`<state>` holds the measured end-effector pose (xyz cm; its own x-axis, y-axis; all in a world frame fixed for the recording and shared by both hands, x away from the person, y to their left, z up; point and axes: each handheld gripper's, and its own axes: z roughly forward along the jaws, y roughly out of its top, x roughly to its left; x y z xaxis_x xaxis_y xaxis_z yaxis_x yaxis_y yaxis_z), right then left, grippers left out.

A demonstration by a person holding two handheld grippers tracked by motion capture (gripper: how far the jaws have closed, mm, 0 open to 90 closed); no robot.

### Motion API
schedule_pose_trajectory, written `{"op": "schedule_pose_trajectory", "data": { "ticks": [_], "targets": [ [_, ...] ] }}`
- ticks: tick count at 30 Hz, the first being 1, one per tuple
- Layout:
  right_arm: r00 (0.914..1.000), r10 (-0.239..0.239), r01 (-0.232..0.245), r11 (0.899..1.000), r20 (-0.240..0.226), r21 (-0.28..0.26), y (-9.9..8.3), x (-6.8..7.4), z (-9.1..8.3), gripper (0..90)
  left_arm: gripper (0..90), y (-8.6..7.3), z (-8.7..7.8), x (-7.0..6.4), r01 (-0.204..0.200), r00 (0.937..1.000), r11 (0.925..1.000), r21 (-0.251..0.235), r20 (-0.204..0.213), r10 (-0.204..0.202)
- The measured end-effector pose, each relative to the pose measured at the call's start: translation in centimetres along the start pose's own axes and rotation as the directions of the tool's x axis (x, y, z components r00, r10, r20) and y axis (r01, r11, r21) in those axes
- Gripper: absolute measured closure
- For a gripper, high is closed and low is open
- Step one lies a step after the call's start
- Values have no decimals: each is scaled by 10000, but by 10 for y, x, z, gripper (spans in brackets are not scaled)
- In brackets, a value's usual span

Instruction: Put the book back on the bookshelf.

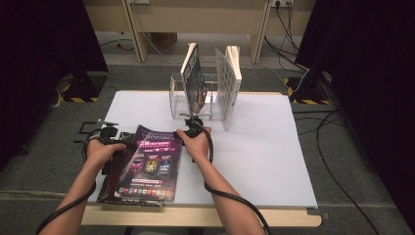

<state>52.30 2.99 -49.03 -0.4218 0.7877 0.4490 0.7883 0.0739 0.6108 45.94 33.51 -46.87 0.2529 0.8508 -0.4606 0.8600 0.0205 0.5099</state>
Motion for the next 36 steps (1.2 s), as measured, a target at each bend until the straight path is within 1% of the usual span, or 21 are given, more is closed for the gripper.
{"op": "schedule_pose_trajectory", "data": {
  "ticks": [1,3,5,10,11,12,14,15,17,20,21,22,23,27,29,31,36],
  "targets": [
    [9999,-131,131,9999,4,-81,0,-1,1,499,834,0,0,0,12,10000,10000,-6,-11,-12],
    [9999,-142,143,9998,26,-147,0,-1,1,498,834,0,0,-1,-15,10000,10000,-20,-45,15],
    [10000,-24,23,9997,-47,-233,-1,-1,2,499,834,0,0,-1,-19,10000,10000,-16,-56,19],
    [9999,50,-53,9996,-138,-280,0,-1,4,497,832,-1,0,-2,-48,9999,10000,-42,-147,47],
    [9998,148,-152,9995,-152,-287,0,-1,4,501,831,-1,0,-2,-46,9999,10000,-55,-165,45],
    [9998,120,-126,9994,-166,-337,0,-2,4,504,831,-2,1,-2,-75,9998,10000,-62,-191,74],
    [9990,355,-365,9985,-254,-409,-2,-3,3,518,831,-3,2,-3,-43,9996,9998,-190,-267,38],
    [9982,534,-546,9976,-281,-433,-2,-4,3,529,831,-3,1,-3,-82,9995,9998,-163,-298,77],
    [9966,724,-739,9965,-393,-386,-2,-5,2,536,831,-4,1,-4,-92,9994,9998,-194,-323,85],
    [9959,771,-787,9963,-464,-333,-3,-6,2,547,831,-4,1,-3,-87,9994,9998,-176,-328,81],
    [9944,904,-921,9953,-546,-292,-3,-6,1,552,831,-4,1,-3,-90,9995,9998,-157,-320,85],
    [9944,897,-915,9954,-561,-297,-3,-7,1,552,832,-4,2,-3,-45,9995,9998,-181,-308,40],
    [9929,1000,-1018,9945,-650,-252,-2,-8,1,558,832,-4,2,-3,-4,9995,9998,-211,-300,-2],
    [9937,999,-1006,9949,-514,-105,-2,-7,1,590,831,-4,2,-3,7,9995,9998,-217,-301,-13],
    [9949,905,-909,9958,-444,-68,-2,-7,0,615,830,-4,2,-3,-3,9995,9998,-213,-310,-4],
    [9938,1013,-1014,9948,-466,10,-2,-8,0,631,830,-4,2,-3,-5,9995,9998,-220,-313,-2],
    [9934,1058,-1051,9943,-446,172,-1,-7,-1,649,828,-4,2,-3,-20,9994,9999,-157,-343,14]
  ]
}}
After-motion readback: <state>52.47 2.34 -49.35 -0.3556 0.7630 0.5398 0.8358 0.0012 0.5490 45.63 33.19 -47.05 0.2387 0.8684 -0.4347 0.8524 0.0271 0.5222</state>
